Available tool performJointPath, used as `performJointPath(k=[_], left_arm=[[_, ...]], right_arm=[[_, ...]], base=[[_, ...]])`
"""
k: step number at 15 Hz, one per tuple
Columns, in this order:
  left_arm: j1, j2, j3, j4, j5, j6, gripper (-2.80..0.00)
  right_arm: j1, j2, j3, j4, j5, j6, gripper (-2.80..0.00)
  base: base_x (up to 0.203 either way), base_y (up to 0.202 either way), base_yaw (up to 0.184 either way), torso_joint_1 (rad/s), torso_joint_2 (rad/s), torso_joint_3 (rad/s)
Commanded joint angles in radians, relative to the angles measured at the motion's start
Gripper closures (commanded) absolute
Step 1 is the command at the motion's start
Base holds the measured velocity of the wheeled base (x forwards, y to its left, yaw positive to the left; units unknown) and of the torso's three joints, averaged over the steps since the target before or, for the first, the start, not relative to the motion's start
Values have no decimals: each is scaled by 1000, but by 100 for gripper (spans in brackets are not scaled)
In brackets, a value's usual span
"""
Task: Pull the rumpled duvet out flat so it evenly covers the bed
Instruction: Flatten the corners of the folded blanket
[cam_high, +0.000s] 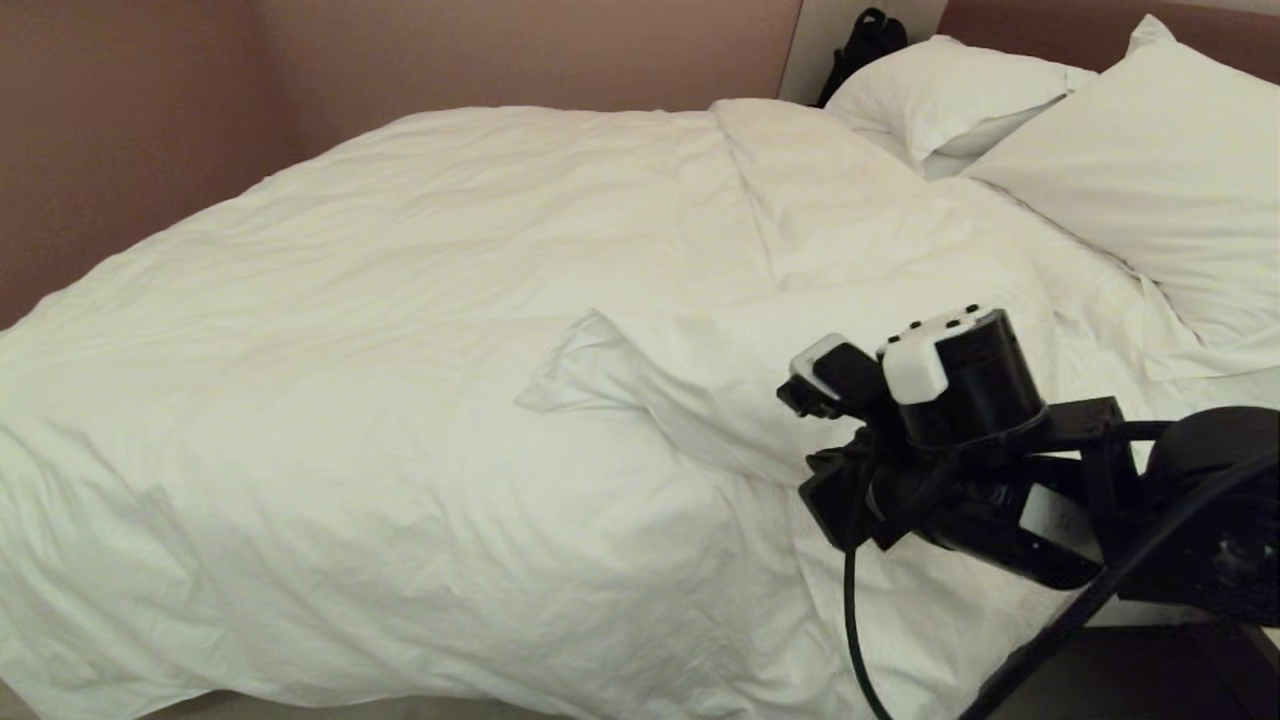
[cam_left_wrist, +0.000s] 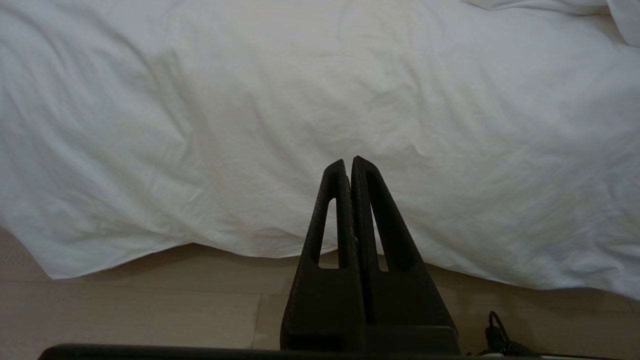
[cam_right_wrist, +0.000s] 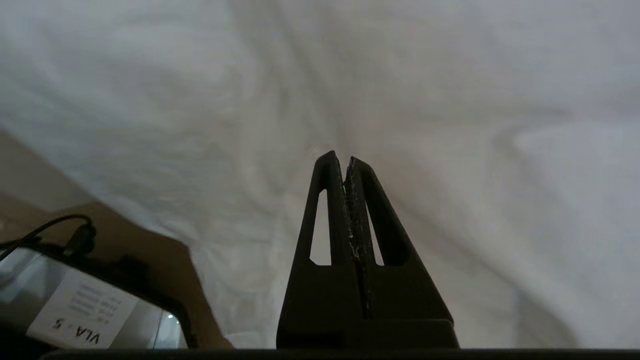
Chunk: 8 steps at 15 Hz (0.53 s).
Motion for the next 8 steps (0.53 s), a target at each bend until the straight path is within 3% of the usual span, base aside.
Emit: performJointPath(k=[1,8], left_arm=[[0,0,0,0,1,0,0],[0,0,0,0,1,0,0]], right_arm=[[36,27,2,-13,-10,-1,0],[87,102,2,-113,-51,-4,0]], base=[[0,0,0,0,0,0],[0,0,0,0,0,0]])
